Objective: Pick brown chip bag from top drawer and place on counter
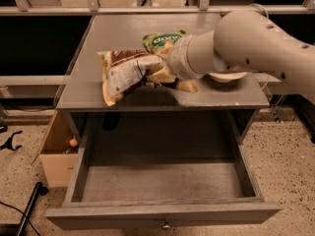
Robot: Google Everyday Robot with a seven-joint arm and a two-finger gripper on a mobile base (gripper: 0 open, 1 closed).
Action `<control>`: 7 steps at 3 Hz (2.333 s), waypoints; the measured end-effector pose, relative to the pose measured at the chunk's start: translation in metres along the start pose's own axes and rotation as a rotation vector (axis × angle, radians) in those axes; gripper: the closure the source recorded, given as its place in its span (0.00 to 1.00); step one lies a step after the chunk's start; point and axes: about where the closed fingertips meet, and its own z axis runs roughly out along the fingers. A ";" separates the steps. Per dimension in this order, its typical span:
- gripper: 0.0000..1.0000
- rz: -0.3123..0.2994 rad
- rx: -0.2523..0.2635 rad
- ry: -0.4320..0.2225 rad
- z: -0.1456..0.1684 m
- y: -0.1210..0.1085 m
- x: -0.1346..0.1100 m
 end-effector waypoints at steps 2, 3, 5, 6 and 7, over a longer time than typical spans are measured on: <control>0.87 0.017 -0.007 0.026 0.033 -0.010 0.012; 0.56 0.017 -0.007 0.026 0.033 -0.010 0.012; 0.10 0.017 -0.007 0.026 0.033 -0.010 0.012; 0.00 0.017 -0.007 0.026 0.033 -0.010 0.012; 0.00 0.017 -0.007 0.026 0.033 -0.010 0.012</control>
Offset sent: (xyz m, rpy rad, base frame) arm 0.0251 0.0068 -0.0180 -0.0095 0.0204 -0.0160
